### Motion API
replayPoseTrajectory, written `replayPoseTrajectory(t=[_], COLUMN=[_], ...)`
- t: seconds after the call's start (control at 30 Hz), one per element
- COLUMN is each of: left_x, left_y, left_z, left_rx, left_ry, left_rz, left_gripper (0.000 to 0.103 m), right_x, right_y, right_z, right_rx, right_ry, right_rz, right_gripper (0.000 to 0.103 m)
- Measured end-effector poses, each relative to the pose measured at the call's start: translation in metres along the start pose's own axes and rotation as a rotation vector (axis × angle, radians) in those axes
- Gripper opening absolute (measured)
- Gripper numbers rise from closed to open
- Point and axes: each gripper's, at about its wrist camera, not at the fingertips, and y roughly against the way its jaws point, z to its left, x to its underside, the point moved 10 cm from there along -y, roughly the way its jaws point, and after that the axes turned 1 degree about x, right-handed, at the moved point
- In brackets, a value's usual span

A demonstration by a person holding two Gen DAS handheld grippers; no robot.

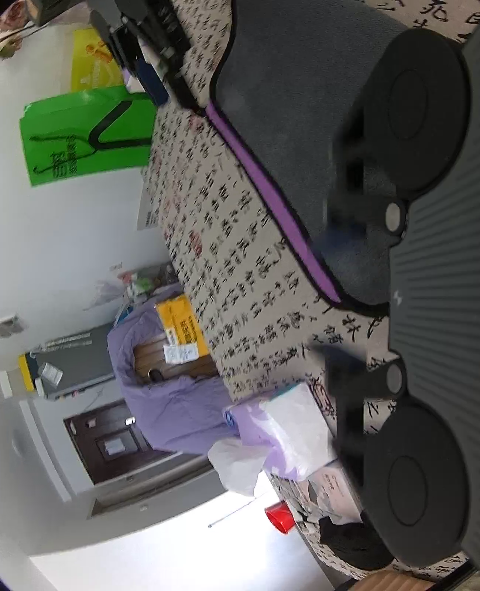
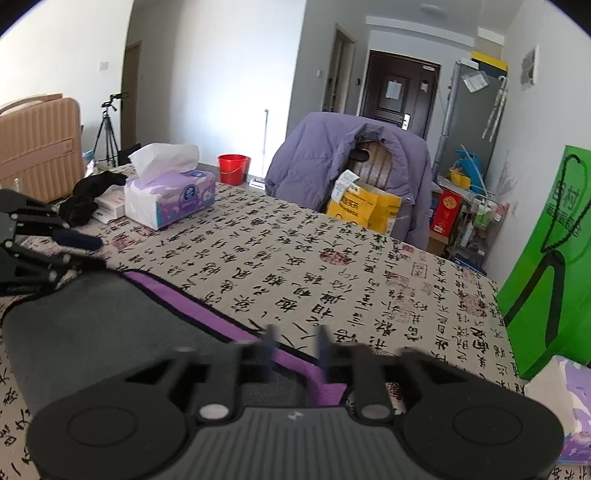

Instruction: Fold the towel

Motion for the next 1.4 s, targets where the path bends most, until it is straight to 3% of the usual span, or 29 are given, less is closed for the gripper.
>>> replayPoseTrajectory(t=[0.07, 0.1, 0.13, 0.2, 0.77, 1.4], left_x=[-0.002, -0.003, -0.004, -0.004, -0.002, -0.011], left_y=[0.003, 0.003, 0.003, 0.003, 0.007, 0.034], left_z=[0.003, 0.005, 0.007, 0.010, 0.008, 0.008], left_rx=[-0.006, -0.004, -0.010, -0.019, 0.012, 0.010], left_ry=[0.018, 0.031, 0.044, 0.064, 0.108, 0.128], left_rz=[-0.013, -0.011, -0.010, -0.015, 0.001, -0.024], left_gripper=[0.087, 0.096, 0.103, 0.103, 0.103, 0.103], right_x=[0.000, -0.001, -0.001, 0.000, 0.006, 0.007], right_y=[0.000, 0.001, 0.001, -0.001, -0.004, 0.028], right_z=[-0.003, -0.005, -0.006, -0.009, -0.010, -0.002], right_rx=[0.017, 0.026, 0.031, 0.030, 0.018, 0.012], right_ry=[-0.014, -0.018, -0.024, -0.049, -0.081, -0.106], right_rz=[-0.003, -0.006, -0.003, 0.017, 0.055, 0.031], right_gripper=[0.089, 0.098, 0.099, 0.103, 0.103, 0.103])
